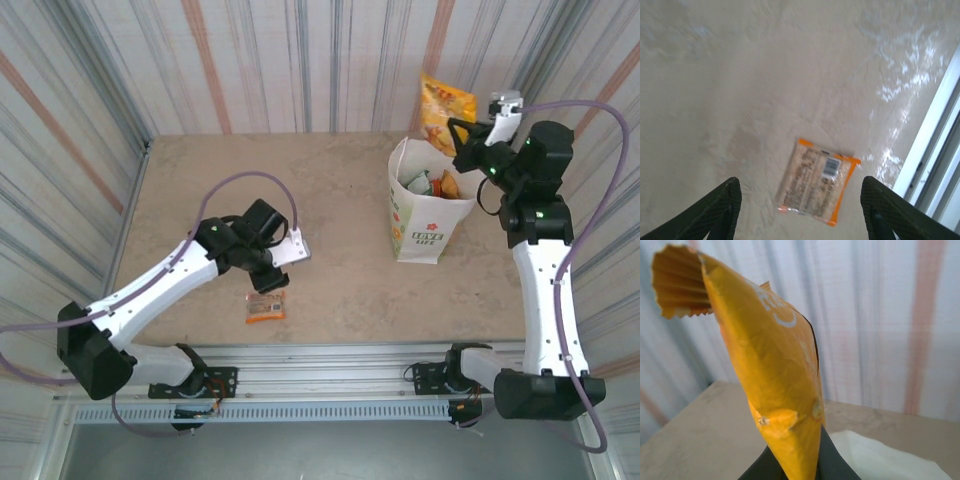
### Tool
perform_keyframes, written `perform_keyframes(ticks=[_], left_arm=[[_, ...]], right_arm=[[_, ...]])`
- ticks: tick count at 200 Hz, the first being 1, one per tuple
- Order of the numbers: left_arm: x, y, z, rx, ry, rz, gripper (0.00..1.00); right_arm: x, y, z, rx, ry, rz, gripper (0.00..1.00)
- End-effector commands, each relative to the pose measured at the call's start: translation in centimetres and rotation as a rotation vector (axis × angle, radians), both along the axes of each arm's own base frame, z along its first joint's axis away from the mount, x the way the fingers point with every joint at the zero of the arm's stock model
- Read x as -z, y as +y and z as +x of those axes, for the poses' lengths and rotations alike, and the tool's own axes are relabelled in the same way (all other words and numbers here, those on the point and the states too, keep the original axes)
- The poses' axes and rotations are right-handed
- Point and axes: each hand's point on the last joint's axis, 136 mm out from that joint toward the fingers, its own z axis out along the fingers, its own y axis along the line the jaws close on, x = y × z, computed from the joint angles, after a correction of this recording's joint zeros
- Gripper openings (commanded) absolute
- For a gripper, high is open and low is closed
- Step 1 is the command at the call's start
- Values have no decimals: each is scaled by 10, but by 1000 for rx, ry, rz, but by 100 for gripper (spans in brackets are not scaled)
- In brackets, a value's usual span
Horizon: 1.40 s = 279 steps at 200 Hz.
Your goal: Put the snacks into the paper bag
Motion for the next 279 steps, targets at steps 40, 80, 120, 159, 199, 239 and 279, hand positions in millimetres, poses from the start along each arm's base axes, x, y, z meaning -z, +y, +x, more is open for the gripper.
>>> perform_keyframes(ticks=[40, 80, 120, 159, 199, 239, 279], left_arm=[[44, 31, -10, 1, 65, 200, 81], [69, 42, -11, 2, 117, 284, 91], [92, 49, -16, 4, 207, 353, 96], [117, 50, -13, 8, 255, 416, 96], [138, 52, -13, 17, 285, 457, 97], [155, 46, -16, 22, 317, 437, 94], [165, 42, -18, 18, 361, 434, 78]], right_arm=[[56, -39, 21, 204, 217, 76, 21], [68, -27, 18, 143, 268, 92, 49], [70, -10, 11, 80, 269, 80, 51], [74, 9, 8, 16, 251, 56, 51], [77, 15, 8, -10, 243, 58, 51], [73, 18, 5, -27, 222, 61, 51], [70, 15, 1, -10, 207, 59, 50]])
